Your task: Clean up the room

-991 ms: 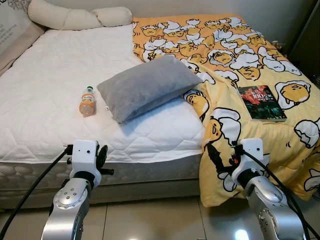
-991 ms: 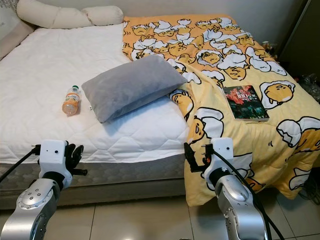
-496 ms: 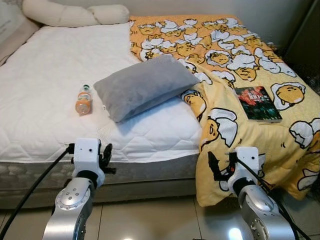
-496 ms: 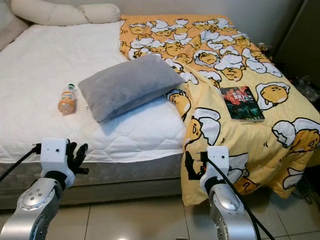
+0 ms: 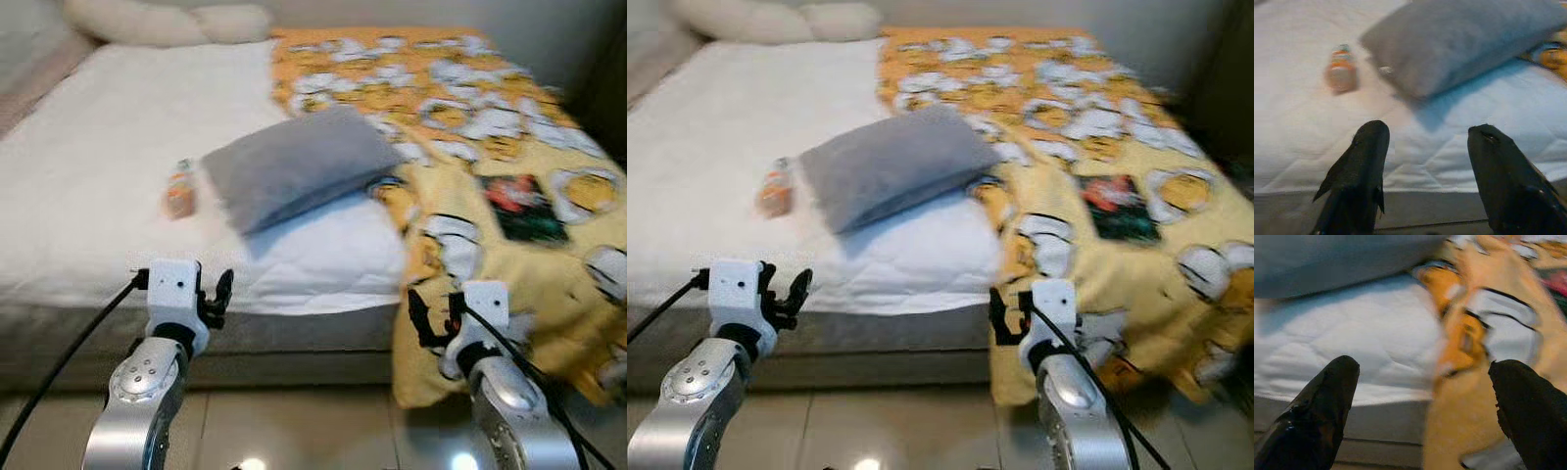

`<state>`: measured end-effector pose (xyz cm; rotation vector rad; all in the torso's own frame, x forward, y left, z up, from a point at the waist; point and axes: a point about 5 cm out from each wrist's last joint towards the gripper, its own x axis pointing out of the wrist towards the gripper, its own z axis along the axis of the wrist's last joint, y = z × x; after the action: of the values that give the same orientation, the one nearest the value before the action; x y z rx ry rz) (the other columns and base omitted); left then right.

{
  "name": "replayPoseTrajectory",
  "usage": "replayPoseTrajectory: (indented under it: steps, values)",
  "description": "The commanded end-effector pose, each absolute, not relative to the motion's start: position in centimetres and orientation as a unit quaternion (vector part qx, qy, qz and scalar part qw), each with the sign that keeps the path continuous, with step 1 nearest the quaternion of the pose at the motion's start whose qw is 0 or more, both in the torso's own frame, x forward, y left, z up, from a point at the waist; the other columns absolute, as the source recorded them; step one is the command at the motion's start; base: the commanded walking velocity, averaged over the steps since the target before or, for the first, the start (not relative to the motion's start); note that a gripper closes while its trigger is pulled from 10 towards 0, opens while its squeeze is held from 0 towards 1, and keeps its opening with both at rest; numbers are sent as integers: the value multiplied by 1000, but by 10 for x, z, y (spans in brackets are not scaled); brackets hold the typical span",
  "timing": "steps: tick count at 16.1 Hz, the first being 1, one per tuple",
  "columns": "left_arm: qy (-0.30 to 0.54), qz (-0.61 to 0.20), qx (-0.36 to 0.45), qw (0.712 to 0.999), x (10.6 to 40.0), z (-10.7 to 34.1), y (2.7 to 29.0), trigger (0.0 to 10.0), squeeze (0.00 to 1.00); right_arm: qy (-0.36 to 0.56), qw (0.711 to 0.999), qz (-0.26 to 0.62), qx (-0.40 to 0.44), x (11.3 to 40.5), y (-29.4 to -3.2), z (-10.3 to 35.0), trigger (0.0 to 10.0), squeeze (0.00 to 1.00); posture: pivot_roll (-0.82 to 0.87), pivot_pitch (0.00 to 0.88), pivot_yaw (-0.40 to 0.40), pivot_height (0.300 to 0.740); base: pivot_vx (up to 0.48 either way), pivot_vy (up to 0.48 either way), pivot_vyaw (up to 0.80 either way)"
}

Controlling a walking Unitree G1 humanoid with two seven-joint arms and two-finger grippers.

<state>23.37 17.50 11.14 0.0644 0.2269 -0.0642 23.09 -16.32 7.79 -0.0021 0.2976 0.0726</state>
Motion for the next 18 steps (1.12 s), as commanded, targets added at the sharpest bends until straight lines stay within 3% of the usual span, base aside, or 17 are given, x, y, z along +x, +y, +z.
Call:
replayPoseTrajectory:
  steps: [1, 2, 6, 7, 8, 11, 12, 15, 18]
  values:
    - [103, -17, 37, 994, 235, 117, 180, 10000, 1000, 134, 990, 46, 0, 234, -159, 83, 10000, 1000, -78, 0, 27, 740, 0, 0, 800]
    - [104, -14, 46, 993, 236, 117, 182, 10000, 1000, 119, 992, 29, -40, 238, -160, 85, 10000, 1000, -75, 0, 28, 740, 0, 0, 0]
    - [107, -15, 62, 992, 238, 116, 184, 10000, 1000, 21, 1000, 19, -14, 240, -160, 100, 10000, 1000, -76, 0, 30, 740, 0, 136, 0]
    - [109, -16, 64, 992, 238, 116, 184, 10000, 1000, 36, 999, 16, -10, 239, -160, 98, 10000, 1000, -76, 0, 30, 740, 0, 247, 0]
    - [111, -22, 69, 991, 239, 116, 183, 10000, 1000, 126, 992, 10, 7, 238, -161, 82, 10000, 1000, -80, 0, 34, 740, 0, 244, 0]
    - [116, -28, 64, 991, 239, 115, 181, 10000, 1000, 117, 992, 32, 45, 236, -156, 81, 10000, 1000, -85, 0, 38, 740, 0, 246, 0]
    - [117, -28, 61, 991, 240, 116, 181, 10000, 1000, 124, 991, 35, 43, 235, -154, 80, 10000, 0, -85, 0, 36, 740, 0, 244, 0]
    - [121, -28, 59, 991, 239, 116, 180, 10000, 1000, 147, 984, 49, 84, 234, -149, 79, 10000, 0, -79, 0, 27, 740, 0, 250, 0]
    - [127, -26, 60, 990, 237, 114, 181, 10000, 1000, 149, 985, 56, 60, 235, -149, 79, 10000, 0, -74, 0, 18, 740, 0, 299, 0]
